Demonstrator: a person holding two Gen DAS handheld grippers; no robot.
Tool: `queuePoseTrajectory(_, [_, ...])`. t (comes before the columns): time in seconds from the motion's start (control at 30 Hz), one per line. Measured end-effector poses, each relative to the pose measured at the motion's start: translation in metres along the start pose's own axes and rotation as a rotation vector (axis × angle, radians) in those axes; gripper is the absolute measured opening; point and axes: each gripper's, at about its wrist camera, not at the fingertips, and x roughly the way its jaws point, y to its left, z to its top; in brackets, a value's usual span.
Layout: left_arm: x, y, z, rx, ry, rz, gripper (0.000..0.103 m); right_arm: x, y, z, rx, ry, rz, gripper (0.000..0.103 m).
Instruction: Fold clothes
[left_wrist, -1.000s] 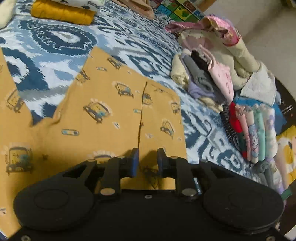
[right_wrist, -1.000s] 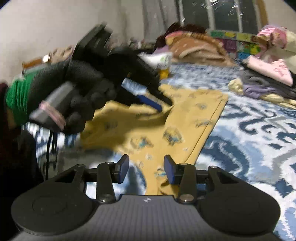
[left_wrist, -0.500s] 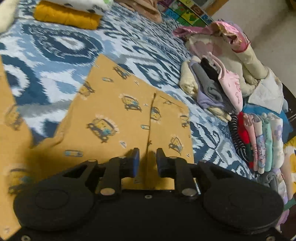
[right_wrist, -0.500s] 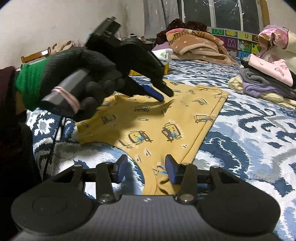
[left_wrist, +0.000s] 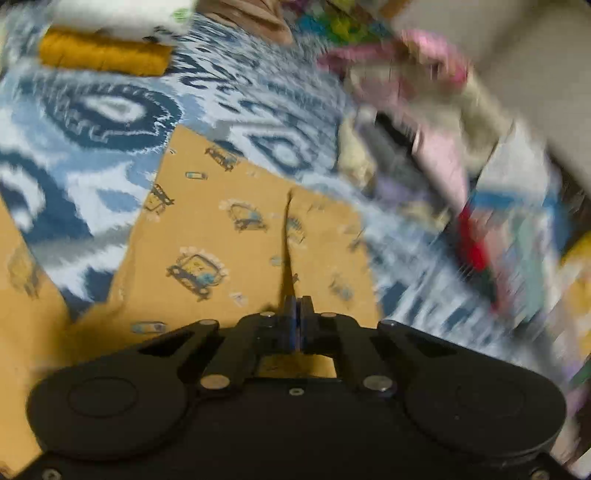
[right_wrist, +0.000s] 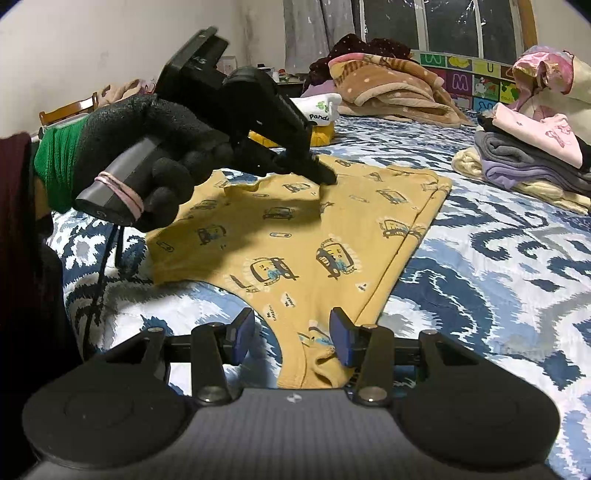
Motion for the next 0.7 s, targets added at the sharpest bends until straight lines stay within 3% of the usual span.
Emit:
queuePoseTrajectory(0.13, [-0.007, -0.012, -0.004, 0.113, -0.043, 0.122, 0.006, -0.002, 0.001, 0.001, -0.013, -0.002, -0.005, 0.046])
queuePoseTrajectory(0.23, [-0.025, -0.023, -0.015, 0.157, -0.086, 0.052, 0.006, -0.004, 0.003, 0.002, -0.028, -0.020, -0.014, 0.046])
queuePoseTrajectory(0.3, [-0.023, -0.036, -0.028, 0.228, -0.057, 0.001, 0.006, -0.007, 0.003, 0.003, -0.036, -0.042, -0.022, 0.046])
queuePoseTrajectory(0.37, [-0.010, -0.045, -0.042, 0.310, 0.014, 0.034, 0.006, -0.005, 0.001, 0.004, -0.024, -0.033, -0.015, 0.046])
queuePoseTrajectory(0.47, [-0.003, -0.053, -0.049, 0.399, 0.032, 0.094, 0.008, -0.002, 0.002, 0.002, -0.032, 0.000, -0.015, 0.046])
queuePoseTrajectory(0.67, [0.008, -0.076, 0.004, 0.398, -0.050, 0.088, 0.010, -0.005, 0.000, 0.003, -0.026, -0.025, -0.005, 0.047])
queuePoseTrajectory(0.7, [0.019, -0.083, 0.014, 0.387, -0.053, 0.094, 0.015, -0.005, 0.000, 0.003, -0.024, -0.026, -0.005, 0.047])
